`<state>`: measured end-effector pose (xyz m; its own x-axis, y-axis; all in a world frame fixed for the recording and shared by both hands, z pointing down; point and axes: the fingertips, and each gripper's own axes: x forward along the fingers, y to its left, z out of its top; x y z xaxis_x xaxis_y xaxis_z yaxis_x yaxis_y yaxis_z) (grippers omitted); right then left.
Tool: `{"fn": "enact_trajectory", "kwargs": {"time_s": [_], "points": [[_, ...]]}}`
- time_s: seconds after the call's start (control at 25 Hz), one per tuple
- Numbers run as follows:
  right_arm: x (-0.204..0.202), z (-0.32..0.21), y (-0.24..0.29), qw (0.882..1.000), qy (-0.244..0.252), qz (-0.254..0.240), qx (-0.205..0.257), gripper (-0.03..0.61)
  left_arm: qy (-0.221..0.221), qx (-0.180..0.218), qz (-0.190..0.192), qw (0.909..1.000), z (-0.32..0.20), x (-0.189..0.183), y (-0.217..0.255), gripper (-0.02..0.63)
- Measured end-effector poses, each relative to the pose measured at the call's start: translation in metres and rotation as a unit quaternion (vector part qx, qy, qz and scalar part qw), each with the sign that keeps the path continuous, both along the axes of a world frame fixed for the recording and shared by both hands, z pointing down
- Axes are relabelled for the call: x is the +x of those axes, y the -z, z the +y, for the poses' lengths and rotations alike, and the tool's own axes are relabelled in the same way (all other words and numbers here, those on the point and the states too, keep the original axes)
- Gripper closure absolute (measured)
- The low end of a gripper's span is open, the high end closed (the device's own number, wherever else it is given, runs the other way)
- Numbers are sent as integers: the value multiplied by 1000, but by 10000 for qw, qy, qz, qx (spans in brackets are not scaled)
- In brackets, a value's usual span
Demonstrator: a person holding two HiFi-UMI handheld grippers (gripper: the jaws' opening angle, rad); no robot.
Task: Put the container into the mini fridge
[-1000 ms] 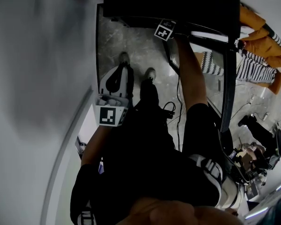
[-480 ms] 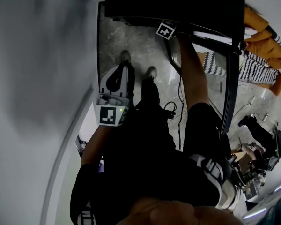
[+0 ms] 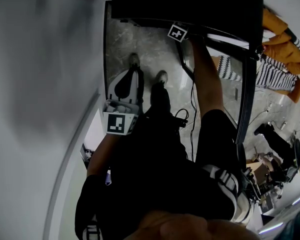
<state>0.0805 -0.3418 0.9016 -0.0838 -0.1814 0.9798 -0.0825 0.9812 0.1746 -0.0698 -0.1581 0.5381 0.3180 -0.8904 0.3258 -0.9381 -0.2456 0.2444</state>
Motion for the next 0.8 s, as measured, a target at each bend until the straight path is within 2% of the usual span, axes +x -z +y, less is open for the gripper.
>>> {"fn": "enact_trajectory", "kwargs": {"time_s": [0.16,0.36,0.48,0.64,0.8], "points": [[0,-2,1,9999,74,4,86,575,184,371,132,9991,-11,-2,16,601],[-1,-3,3,9998,71,-49,152,574,33,-32,23,10000,3,-1,-1,601],[0,-5,3,9998,82,-19,198,539,30,-8,31,10000,3,-1,-2,601],[-1,-9,8,9996,105,-19,268,529,32,-26,44,10000,2,-1,-2,601],[-1,-10,12,9995,122,-34,293,523,172,180,114,9996,-7,-3,9,601]]}}
